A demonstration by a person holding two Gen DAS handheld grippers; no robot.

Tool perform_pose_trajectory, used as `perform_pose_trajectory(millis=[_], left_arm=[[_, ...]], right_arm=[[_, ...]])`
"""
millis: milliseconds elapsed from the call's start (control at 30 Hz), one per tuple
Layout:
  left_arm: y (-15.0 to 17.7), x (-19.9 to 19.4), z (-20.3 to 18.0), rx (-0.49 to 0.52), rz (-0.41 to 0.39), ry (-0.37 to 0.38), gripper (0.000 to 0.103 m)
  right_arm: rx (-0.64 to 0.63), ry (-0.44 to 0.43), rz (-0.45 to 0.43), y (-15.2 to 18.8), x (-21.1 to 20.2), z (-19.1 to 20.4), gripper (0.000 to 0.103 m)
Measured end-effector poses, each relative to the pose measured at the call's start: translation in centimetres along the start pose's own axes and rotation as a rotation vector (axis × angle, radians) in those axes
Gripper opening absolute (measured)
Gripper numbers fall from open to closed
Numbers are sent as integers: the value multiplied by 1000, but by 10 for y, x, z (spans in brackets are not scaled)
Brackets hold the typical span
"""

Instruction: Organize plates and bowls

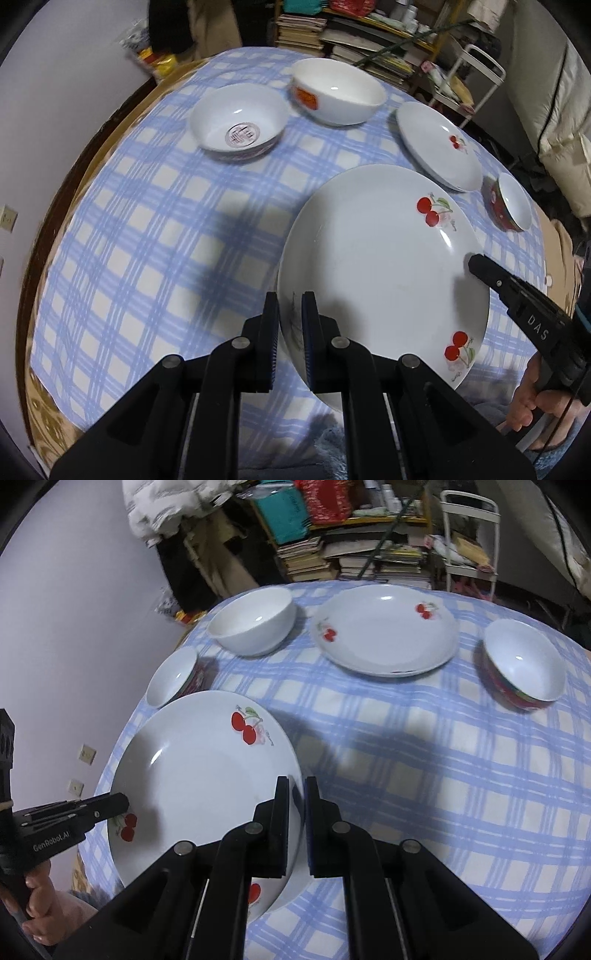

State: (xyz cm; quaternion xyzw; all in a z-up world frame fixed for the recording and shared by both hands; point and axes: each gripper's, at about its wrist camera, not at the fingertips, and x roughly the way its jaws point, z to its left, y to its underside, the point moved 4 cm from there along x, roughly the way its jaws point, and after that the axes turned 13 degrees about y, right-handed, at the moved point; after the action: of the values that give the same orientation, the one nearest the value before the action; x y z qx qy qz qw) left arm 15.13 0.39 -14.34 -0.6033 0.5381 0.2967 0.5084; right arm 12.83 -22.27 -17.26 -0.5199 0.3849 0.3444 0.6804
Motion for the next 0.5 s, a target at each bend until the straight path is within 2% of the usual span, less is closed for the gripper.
perform_pose_trajectory(millis=[167, 500], left_arm=[[6, 5, 6, -22, -5, -9, 10], [15, 30, 6, -18, 36, -12, 10]], right_arm=[[-41, 39, 14, 6, 9, 11, 9], [-42, 73, 12, 5, 17, 4, 9]])
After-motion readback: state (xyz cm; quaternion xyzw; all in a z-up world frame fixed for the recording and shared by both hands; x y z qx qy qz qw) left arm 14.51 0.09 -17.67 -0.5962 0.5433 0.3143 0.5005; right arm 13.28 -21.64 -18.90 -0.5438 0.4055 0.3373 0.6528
